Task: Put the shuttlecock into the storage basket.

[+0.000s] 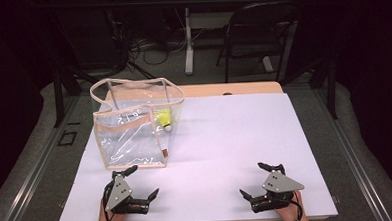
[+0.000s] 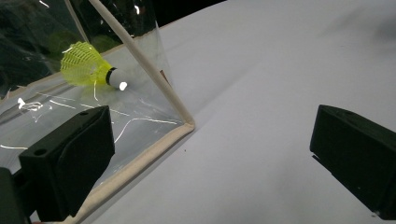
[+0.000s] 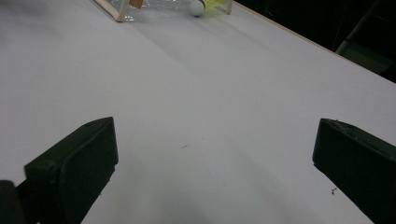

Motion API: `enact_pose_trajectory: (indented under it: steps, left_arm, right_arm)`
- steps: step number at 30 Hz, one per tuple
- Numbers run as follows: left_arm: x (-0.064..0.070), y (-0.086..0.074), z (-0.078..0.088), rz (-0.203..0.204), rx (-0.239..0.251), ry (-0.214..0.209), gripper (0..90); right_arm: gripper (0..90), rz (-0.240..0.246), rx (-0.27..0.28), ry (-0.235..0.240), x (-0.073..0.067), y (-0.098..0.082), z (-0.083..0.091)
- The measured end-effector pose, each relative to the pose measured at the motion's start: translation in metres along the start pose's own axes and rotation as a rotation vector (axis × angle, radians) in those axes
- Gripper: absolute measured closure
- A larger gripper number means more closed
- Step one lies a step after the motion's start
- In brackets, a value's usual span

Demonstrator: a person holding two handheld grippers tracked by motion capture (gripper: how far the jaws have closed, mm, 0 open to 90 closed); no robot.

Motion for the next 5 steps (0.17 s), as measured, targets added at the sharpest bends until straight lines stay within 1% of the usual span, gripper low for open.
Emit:
enact_pose_trajectory:
  steps: [5]
  left_arm:
    - [-0.0005, 0.0002, 0.0, -0.001, 0.001, -0.001, 0.0]
  right_arm:
    - [0.0, -0.01, 0.002, 0.008, 0.0005, -0.0007, 0.0001]
Point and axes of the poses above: each handheld gripper's, and its own axes: z roughly backward along the jaws, y roughly out of its top, x roughly to its right, the point moved 1 cm from there along -z, roughly forward along the jaws, and after that the axes turned 13 degrees about y, right-handed, at the moved point
